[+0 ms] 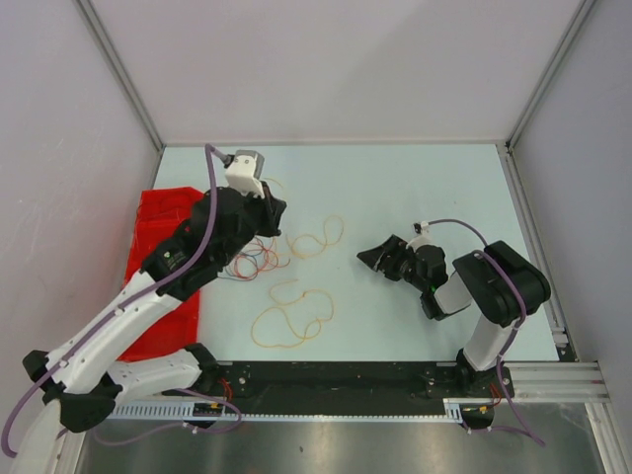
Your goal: Untangle the cables
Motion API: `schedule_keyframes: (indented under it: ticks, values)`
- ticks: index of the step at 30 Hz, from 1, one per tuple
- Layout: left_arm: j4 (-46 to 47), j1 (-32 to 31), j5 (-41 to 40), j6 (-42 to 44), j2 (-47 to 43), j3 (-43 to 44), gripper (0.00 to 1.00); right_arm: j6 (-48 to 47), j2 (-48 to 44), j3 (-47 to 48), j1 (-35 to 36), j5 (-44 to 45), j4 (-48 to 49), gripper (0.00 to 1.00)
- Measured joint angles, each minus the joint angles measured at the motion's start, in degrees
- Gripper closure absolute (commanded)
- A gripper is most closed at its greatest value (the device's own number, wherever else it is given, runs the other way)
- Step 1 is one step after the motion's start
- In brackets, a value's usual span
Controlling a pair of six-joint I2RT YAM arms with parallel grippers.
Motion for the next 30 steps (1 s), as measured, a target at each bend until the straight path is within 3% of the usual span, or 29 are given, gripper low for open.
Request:
schedule_keyframes:
  ticks: [3,11,18,26,30]
  values:
    - [-1.7,0.0,2.2,3.2,0.0,3.8,1.0,0.0,0.2,0.0,0.0,-0.1,0.2,0.21]
    - [0.7,0.0,3.8,11.7,-1.4,27.8,1.0,0.4,0.2,0.1,0.0,-0.1,0.2,0.21]
    - [7.4,0.0,3.4,14.9,-6.5,20.8,1.0,0.8,0.7,0.1,0.0,-0.3,0.9,0.22]
    - [9.1,0.0,4.1,14.7,15.8,12.4,1.0,1.3,1.3,0.2,0.0,-0.8,1.6,0.21]
    - [6.0,0.0,1.3,14.2,20.0,9.0,1.0,1.3,1.3,0.2,0.0,-0.8,1.6,0.21]
